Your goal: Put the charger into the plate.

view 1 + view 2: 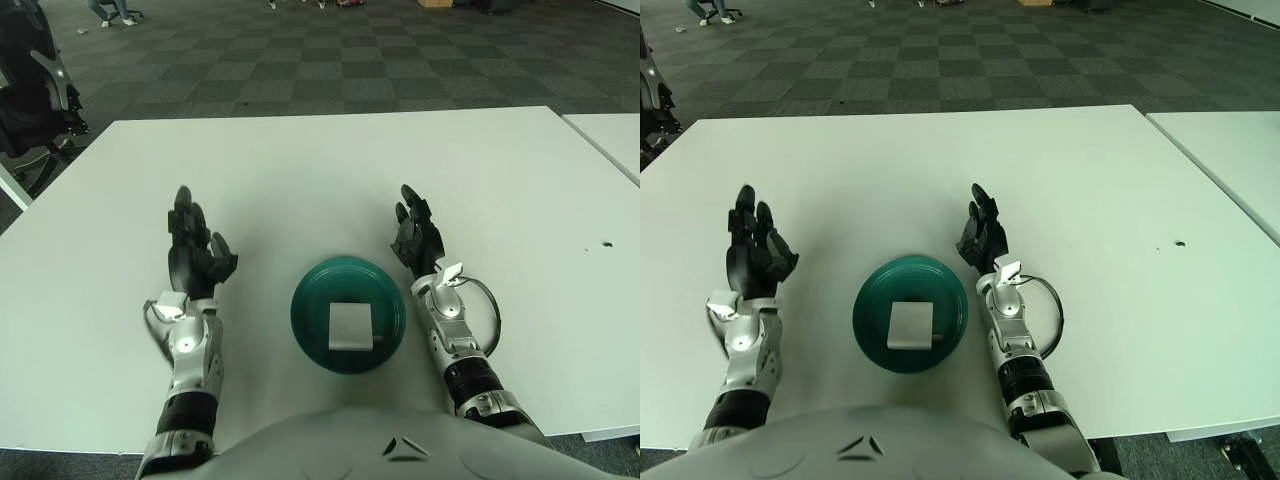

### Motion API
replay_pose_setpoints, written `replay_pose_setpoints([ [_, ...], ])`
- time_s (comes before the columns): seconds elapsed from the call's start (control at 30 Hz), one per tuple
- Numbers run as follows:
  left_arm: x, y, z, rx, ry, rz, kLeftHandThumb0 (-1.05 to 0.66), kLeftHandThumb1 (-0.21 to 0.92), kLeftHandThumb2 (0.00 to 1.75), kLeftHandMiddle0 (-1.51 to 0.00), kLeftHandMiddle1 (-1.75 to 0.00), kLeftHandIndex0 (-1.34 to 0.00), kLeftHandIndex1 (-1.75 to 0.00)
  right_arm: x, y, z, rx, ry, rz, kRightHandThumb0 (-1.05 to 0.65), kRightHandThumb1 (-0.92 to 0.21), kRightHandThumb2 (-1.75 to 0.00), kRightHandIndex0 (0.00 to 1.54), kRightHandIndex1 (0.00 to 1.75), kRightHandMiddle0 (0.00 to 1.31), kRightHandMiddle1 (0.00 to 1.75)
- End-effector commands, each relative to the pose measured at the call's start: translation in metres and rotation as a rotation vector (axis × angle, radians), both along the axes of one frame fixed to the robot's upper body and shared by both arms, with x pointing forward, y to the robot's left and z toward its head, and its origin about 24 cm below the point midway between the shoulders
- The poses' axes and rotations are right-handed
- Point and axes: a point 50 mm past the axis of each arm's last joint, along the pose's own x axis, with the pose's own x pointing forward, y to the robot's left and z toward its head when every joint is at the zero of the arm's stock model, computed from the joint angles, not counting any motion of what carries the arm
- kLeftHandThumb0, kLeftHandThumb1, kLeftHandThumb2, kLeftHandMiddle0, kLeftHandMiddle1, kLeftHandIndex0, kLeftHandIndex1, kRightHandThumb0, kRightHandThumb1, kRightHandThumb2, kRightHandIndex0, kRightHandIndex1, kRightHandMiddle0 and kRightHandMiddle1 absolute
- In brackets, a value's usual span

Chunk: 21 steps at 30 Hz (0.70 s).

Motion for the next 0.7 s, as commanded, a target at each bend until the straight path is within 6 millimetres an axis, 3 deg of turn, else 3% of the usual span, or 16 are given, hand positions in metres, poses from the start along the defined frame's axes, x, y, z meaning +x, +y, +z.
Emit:
replay_pose_setpoints([
  [0.0,-0.010,0.006,-0.020,0.099,0.152,-0.009,-0.96,0.92,0.99,-0.10,0.00,0.00,-0.32,-0.066,-0.024,-0.083,-0.053,0.444,-0.055,-0.74,-0.92,-0.96,0.16,0.02,0.00,0.41],
  [0.37,-0.017,-0.009,-0.030,0.153,0.224,0.002,-0.95,0.92,1.03,-0.07,0.00,0.00,-0.22,-0.060,-0.031,-0.085,-0.070,0.449,-0.044,-0.76,-0.92,-0.95,0.16,0.02,0.00,0.40],
  [0.67,-0.025,-0.014,-0.021,0.347,0.244,-0.003,-0.97,0.92,1.01,-0.07,0.00,0.00,-0.20,-0.055,-0.033,-0.085,-0.064,0.453,-0.034,-0.77,-0.92,-0.91,0.18,0.02,0.00,0.43],
])
